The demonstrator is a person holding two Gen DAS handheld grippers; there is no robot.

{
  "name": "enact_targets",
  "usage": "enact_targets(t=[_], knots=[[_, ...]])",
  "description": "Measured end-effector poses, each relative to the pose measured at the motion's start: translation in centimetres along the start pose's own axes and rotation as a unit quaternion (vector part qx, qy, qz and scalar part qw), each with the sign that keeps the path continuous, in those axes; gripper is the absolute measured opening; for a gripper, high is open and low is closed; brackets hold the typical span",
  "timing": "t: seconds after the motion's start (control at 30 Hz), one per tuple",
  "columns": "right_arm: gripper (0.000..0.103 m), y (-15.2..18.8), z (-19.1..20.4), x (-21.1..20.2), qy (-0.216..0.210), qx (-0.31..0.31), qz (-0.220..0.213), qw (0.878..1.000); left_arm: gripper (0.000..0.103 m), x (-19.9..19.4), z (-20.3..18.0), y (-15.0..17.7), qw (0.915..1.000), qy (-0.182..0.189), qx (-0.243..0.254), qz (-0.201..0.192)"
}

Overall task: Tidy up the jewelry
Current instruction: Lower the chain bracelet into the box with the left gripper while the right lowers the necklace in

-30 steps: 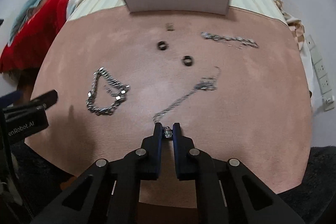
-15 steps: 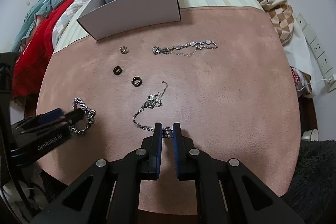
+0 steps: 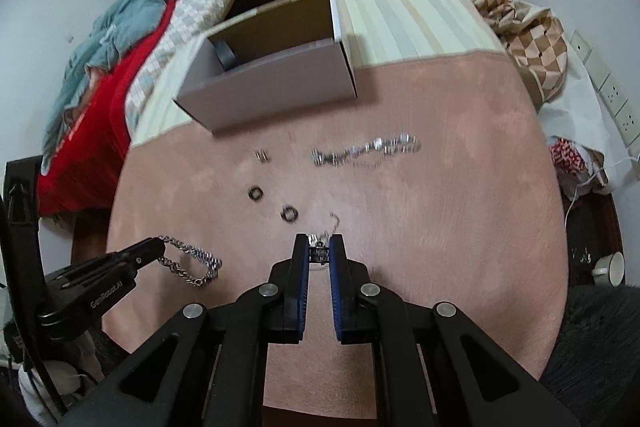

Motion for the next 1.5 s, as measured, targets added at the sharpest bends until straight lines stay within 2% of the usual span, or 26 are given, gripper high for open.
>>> enact_targets(t=[0.3, 0.53, 0.83, 1.0, 1.13, 1.33, 1.5], knots=[[0.010, -4.3, 0.8, -3.8, -0.025, -0.010, -0.035, 0.999, 0.002, -3.5, -2.1, -3.7, 0.9989, 0.026, 0.016, -0.034], [0.010, -9.1, 2.2, -7.5, -0.048, -0.030, -0.064, 0.996, 0.002, -5.7, -4.8, -6.9, 0.9971, 0.060, 0.013, -0.046], [0.010, -18.2, 3.6, -11.5, -0.059, -0.062, -0.109, 0.990, 0.002, -9.4, -9.0, -14.5, 0.9910, 0.101, 0.024, -0.084], [0.010, -22.7, 3.6, -10.0, -0.057, -0.075, -0.105, 0.990, 0.002, -9.0, -10.6, -18.2, 0.9896, 0.108, 0.032, -0.090], [0.010, -25.1, 2.9, -6.8, -0.057, -0.077, -0.080, 0.992, 0.002, -6.7, -11.2, -19.8, 0.9915, 0.097, 0.040, -0.077], [0.010, -27.2, 1.1, -1.1, -0.065, -0.070, -0.033, 0.995, 0.002, -1.3, -10.9, -19.3, 0.9949, 0.094, 0.033, -0.014], [0.010, -27.6, 0.8, 2.2, -0.081, -0.074, 0.001, 0.994, 0.002, 1.1, -10.5, -18.3, 0.9950, 0.096, 0.021, 0.017]])
Point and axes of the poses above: each gripper's, at about its wrist camera, not at the fingertips, and x roughly the way its jaws point, z to its left, y to its underside, the point moved 10 cm from there along x, roughly the way its jaws point, and after that the axes turned 11 degrees about -x, right-handed, at the moved point
